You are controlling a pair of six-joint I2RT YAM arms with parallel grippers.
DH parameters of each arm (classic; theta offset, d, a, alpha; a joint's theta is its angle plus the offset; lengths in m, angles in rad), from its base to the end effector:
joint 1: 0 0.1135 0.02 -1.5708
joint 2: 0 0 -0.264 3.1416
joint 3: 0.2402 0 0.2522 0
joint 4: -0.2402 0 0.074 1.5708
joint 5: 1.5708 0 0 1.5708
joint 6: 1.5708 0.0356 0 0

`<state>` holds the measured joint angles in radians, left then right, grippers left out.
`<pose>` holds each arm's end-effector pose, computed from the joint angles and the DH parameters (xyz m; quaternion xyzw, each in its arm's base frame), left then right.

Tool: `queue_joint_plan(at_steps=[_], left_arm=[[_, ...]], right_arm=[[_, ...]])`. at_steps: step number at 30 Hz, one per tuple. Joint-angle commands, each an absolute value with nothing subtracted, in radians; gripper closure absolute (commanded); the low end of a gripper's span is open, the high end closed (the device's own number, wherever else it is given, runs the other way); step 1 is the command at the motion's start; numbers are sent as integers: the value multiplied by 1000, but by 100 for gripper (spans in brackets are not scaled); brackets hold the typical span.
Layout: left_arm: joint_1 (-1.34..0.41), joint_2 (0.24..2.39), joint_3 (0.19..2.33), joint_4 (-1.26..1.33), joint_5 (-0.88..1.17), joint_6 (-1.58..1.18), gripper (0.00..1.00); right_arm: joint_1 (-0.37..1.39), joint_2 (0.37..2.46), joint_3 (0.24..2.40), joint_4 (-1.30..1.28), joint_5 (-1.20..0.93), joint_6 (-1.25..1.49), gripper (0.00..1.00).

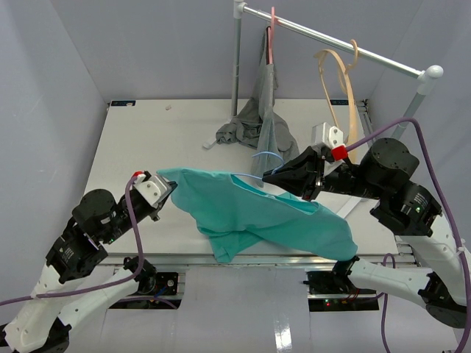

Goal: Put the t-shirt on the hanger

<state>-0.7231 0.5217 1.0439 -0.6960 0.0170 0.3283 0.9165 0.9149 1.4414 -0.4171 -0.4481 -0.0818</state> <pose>0.0607 -0.0544 0.4003 0.3890 0.6596 -0.1325 0.6293 0.0767 0.1253 0.5093 -0.4567 0.4921 0.4299 0.6037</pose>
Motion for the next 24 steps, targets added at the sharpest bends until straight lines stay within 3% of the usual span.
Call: queue_joint_plan(at_steps=[1, 3, 10, 12, 13, 14, 15, 24], left_arm=[[-723, 563, 1060, -696, 60, 323, 80], [-724, 575, 1055, -689, 94, 308, 60], [-724, 609, 1025, -630, 133, 258, 49], [-724, 625, 1023, -618, 129, 250, 57], [-724, 634, 1022, -613, 124, 247, 66], [-724, 647, 1023, -610, 111, 246, 88], [-724, 655, 1025, -609, 92, 243, 100], [-723, 645, 1093, -607, -147, 179, 100]], right_arm=[[915, 889, 1431, -359, -467, -77, 92], [916, 887, 1431, -359, -465, -75, 92], [914, 888, 1431, -359, -457, -75, 92], [915, 888, 1427, -353, -463, -74, 92], [916, 888, 1425, -351, -465, -73, 92], [916, 888, 1423, -349, -465, -71, 92], [915, 888, 1421, -349, -462, -71, 92], [914, 877, 1383, -383, -353, -88, 92]])
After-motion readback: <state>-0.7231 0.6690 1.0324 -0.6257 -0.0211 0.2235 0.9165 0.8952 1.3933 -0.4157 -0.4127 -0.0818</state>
